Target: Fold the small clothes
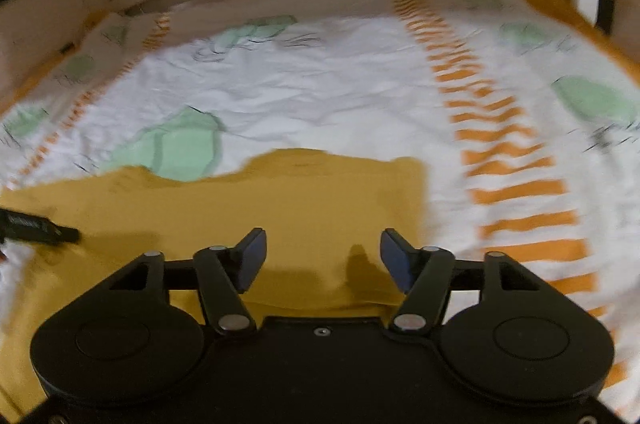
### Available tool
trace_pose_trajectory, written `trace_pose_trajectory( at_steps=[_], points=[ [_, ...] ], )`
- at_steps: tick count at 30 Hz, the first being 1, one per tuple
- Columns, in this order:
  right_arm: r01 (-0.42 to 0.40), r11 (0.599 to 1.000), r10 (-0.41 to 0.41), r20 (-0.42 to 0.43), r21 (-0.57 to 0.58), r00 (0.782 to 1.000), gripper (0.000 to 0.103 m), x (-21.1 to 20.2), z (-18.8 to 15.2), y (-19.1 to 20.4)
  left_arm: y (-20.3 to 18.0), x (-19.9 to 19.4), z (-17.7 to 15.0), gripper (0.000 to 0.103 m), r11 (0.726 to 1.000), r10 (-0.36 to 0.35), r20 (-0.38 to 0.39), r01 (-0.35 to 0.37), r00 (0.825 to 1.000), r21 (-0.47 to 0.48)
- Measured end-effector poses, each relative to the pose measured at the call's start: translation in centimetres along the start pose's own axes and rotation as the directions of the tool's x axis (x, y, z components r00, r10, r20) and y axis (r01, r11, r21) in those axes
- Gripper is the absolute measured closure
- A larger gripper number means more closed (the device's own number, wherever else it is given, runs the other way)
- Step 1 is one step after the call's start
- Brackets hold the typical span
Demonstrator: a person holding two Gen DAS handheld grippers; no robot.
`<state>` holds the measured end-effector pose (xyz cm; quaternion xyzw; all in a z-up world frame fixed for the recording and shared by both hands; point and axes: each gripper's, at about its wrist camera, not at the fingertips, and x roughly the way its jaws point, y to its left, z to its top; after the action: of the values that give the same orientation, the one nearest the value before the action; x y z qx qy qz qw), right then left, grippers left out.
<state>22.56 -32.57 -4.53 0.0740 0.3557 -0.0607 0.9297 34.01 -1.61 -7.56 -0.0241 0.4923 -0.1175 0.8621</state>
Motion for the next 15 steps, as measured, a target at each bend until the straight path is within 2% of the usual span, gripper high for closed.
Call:
trace_pose_trajectory(
  at_steps=[3, 5, 6, 7, 10, 15],
  points=[
    [0.043, 0.998, -0.042, 0.021, -0.034, 0.999, 0.034, -0.3, -1.0, -1.2, -0.7, 0.4, 0.3, 0.048, 1.000, -0.001, 0.020, 0.000, 1.000, 0.022],
    [0.051, 0.999, -0.051, 0.016, -0.018, 0.999, 0.033, -0.1, -1.6, -2.1, -1.2, 0.7, 0.2, 0.067, 0.998, -0.037, 0.030, 0.036, 0.999, 0.047],
    [0.049, 0.999, -0.049, -0.008, 0.004, 0.999, 0.033, 0.3, -1.5, -2.5, -1.4, 0.7, 0.1, 0.082, 0.997, -0.046, 0.038, 0.043, 0.998, 0.062],
    [0.040, 0.999, -0.040, -0.026, 0.026, 0.999, 0.033, 0.6, -1.5, -3.0, -1.6, 0.7, -0.1, 0.090, 0.996, -0.044, 0.046, 0.041, 0.998, 0.075],
    [0.026, 0.998, -0.024, -0.040, 0.064, 0.999, 0.033, 0.9, -0.9, -3.8, -2.1, 0.1, -0.1, 0.094, 0.995, -0.041, 0.057, 0.035, 0.998, 0.092],
    [0.083, 0.996, -0.083, -0.018, 0.029, 0.996, 0.031, 0.2, -0.5, -4.3, -1.9, -3.1, 1.3, 0.095, 0.996, -0.073, 0.132, 0.066, 0.988, 0.056]
  ],
)
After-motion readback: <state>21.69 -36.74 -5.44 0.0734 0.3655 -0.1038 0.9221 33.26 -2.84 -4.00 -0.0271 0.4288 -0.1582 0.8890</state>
